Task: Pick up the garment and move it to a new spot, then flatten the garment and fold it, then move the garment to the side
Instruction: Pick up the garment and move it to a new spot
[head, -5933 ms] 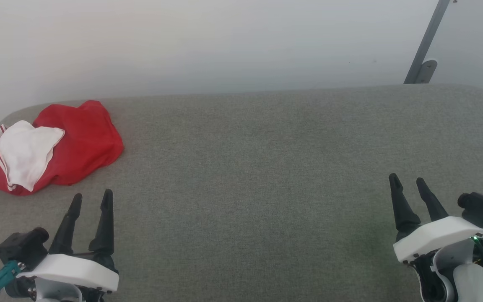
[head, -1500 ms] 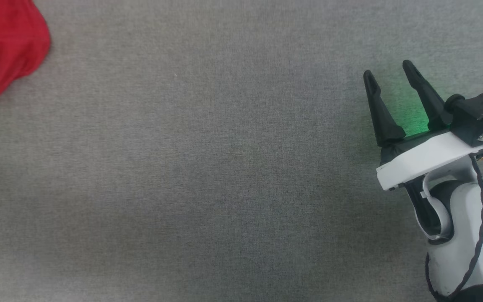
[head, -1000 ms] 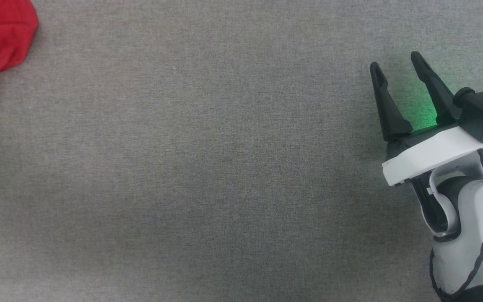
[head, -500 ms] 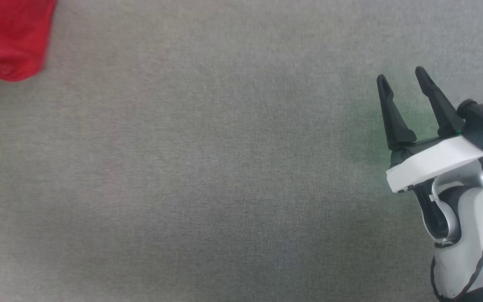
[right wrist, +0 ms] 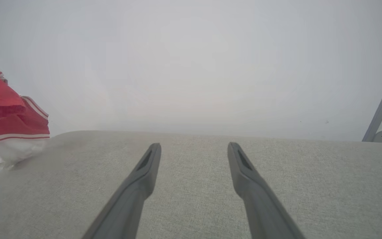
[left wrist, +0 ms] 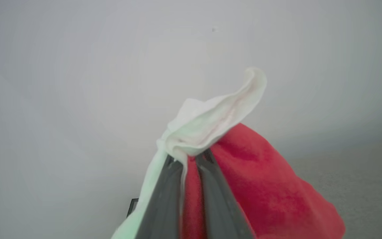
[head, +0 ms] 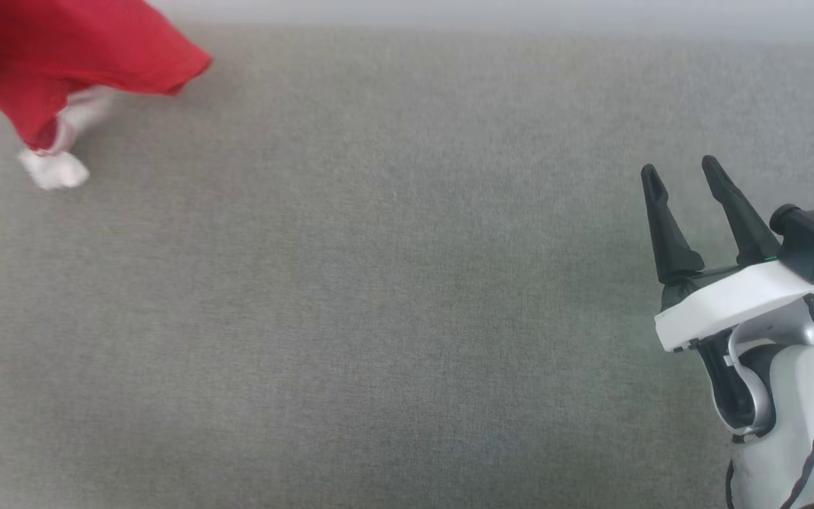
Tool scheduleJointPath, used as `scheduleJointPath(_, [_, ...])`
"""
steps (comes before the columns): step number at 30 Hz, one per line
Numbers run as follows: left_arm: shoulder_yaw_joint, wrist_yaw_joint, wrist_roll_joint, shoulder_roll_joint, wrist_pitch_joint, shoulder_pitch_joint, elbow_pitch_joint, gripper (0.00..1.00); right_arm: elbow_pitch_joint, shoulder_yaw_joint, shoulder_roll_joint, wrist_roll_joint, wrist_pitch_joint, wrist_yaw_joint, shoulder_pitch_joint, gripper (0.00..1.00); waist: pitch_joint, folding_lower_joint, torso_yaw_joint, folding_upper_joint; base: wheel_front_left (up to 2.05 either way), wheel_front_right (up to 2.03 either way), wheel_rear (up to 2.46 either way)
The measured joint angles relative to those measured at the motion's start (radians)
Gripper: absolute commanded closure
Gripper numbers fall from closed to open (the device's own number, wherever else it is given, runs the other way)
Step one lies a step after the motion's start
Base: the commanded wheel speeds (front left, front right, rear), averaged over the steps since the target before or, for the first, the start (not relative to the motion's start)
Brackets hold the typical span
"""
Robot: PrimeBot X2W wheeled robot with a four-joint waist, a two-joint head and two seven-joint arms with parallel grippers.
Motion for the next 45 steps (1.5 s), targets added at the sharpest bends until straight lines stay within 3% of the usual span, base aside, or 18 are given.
scheduleJointPath(11, [0.002, 0.098, -0.028, 0.079, 0.158, 0.078, -0.395, 1.00, 0.016, -0.013, 0.010, 0.019, -0.027, 0.000, 0.022, 0.00, -0.074, 0.0000, -0.010, 0.0000, 0.00, 0.00, 0.00])
scheduleJointPath(18, [-0.007, 0.185, -0.033, 0.123, 0.272, 0.133, -0.659, 1.00, 0.018, -0.031, 0.015, 0.021, -0.045, 0.000, 0.033, 0.00, -0.086, 0.0000, -0.079, 0.0000, 0.00, 0.00, 0.00])
scheduleJointPath(23, [-0.028, 0.215, -0.028, 0.130, 0.324, 0.149, -0.777, 1.00, 0.025, -0.043, 0.020, 0.028, -0.058, 0.000, 0.036, 0.00, -0.084, 0.0000, -0.142, 0.0000, 0.00, 0.00, 0.00])
scheduleJointPath(29, [-0.080, 0.235, -0.026, 0.100, 0.374, 0.174, -0.858, 1.00, 0.034, -0.049, 0.033, 0.029, -0.076, 0.000, 0.041, 0.00, -0.074, 0.0000, -0.228, 0.0000, 0.00, 0.00, 0.00])
scheduleJointPath(35, [-0.169, 0.265, -0.026, 0.035, 0.415, 0.255, -0.872, 1.00, 0.063, -0.042, 0.050, 0.037, -0.106, 0.000, 0.054, 0.00, -0.056, 0.0000, -0.313, 0.0000, 0.00, 0.00, 0.00])
scheduleJointPath(45, [-0.311, 0.275, -0.064, -0.084, 0.434, 0.422, -0.753, 1.00, 0.129, 0.010, 0.065, 0.063, -0.158, 0.000, 0.049, 0.00, -0.015, 0.0000, -0.432, 0.0001, 0.00, 0.00, 0.00])
